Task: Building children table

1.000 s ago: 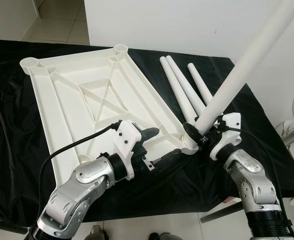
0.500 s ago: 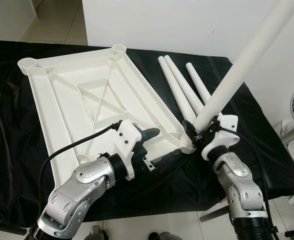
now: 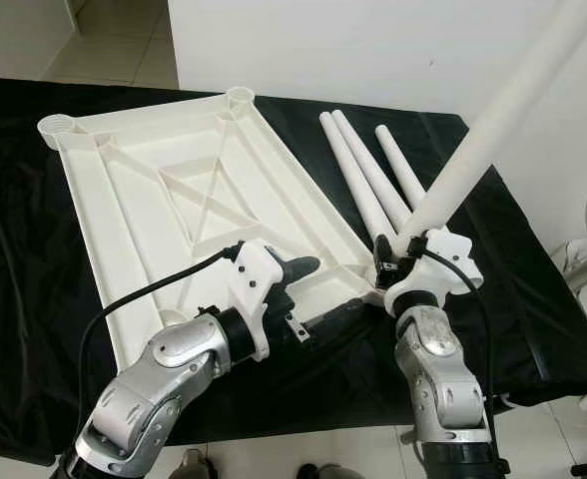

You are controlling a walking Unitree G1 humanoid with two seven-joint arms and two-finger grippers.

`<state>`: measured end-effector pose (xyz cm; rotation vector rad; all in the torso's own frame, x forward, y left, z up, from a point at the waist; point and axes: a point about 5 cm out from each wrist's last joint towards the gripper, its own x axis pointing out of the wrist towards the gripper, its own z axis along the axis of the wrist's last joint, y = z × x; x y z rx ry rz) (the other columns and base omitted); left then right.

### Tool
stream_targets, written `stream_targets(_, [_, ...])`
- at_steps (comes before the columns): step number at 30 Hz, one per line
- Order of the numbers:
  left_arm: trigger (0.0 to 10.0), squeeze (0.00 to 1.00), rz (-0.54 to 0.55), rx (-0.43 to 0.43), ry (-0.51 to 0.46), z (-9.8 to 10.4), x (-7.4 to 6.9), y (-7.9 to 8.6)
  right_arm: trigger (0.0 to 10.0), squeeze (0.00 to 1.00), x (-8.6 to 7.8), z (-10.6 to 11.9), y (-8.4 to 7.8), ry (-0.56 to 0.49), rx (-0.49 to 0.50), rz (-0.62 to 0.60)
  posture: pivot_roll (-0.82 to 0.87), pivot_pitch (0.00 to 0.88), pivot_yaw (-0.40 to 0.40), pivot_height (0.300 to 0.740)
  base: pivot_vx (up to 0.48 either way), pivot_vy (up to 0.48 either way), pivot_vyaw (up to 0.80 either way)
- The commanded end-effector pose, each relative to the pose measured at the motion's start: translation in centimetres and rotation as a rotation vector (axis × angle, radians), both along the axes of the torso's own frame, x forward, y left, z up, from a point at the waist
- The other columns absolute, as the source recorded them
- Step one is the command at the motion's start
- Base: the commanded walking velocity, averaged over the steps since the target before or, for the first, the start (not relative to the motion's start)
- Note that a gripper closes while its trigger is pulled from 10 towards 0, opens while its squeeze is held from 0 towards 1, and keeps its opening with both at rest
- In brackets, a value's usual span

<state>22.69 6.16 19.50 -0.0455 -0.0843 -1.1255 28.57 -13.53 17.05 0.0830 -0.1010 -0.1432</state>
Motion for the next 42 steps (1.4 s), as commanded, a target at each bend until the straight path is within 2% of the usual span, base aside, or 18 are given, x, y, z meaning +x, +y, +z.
stream_targets(1, [10.0, 0.00, -0.020, 0.006, -0.008, 0.2, -0.5, -0.2, 10.0, 0.00, -0.4, -1.6, -0.2, 0.082, 0.024, -0.050, 0.01, 0.148, -0.069, 0.740, 0.000, 0.000, 0.00])
stream_targets(12, [10.0, 0.00, -0.019, 0.008, -0.009, 0.2, -0.4, -0.2, 10.0, 0.00, -0.4, -1.6, -0.8, 0.083, 0.020, -0.070, 0.01, 0.142, -0.073, 0.740, 0.000, 0.000, 0.00])
stream_targets(15, [10.0, 0.00, -0.018, 0.008, -0.010, 0.2, -0.4, -0.2, 10.0, 0.00, -0.5, -1.8, -1.1, 0.086, 0.032, -0.075, 0.01, 0.141, -0.074, 0.740, 0.000, 0.000, 0.00])
stream_targets(17, [10.0, 0.00, -0.017, 0.007, -0.011, 0.2, -0.4, -0.1, 10.0, 0.00, -0.7, -2.0, -1.5, 0.089, 0.080, -0.080, 0.02, 0.140, -0.074, 0.740, 0.000, 0.000, 0.00])
stream_targets(25, [10.0, 0.00, -0.020, 0.007, -0.008, 0.2, -0.5, -0.1, 10.0, 0.00, -0.9, -2.1, -2.0, 0.077, 0.091, -0.093, 0.01, 0.143, -0.068, 0.740, 0.000, 0.000, 0.00])
stream_targets(30, [10.0, 0.00, -0.024, 0.008, -0.007, 0.2, -0.5, -0.2, 10.0, 0.00, -0.9, -1.8, -2.1, 0.057, 0.058, -0.081, 0.01, 0.146, -0.066, 0.740, 0.000, 0.000, 0.00])
stream_targets(31, [10.0, 0.00, -0.024, 0.008, -0.006, 0.2, -0.5, -0.2, 10.0, 1.00, -0.9, -1.7, -2.0, 0.048, 0.060, -0.064, 0.01, 0.146, -0.066, 0.740, 0.000, 0.000, 0.00])
stream_targets(40, [10.0, 0.00, -0.018, 0.009, -0.004, 0.2, -0.5, -0.1, 10.0, 1.00, -0.9, -1.4, -1.3, 0.024, 0.070, -0.028, 0.01, 0.149, -0.068, 0.740, 0.000, 0.000, 0.00])
stream_targets(41, [10.0, 0.00, -0.017, 0.009, -0.005, 0.2, -0.5, -0.1, 10.0, 0.51, -0.9, -1.3, -0.9, 0.018, 0.069, 0.014, 0.02, 0.151, -0.071, 0.740, 0.000, 0.000, 0.00])
stream_targets(42, [10.0, 0.00, -0.017, 0.009, -0.005, 0.2, -0.5, -0.1, 10.0, 0.51, -0.9, -1.3, -0.9, 0.018, 0.069, 0.014, 0.02, 0.151, -0.071, 0.740, 0.000, 0.000, 0.00])
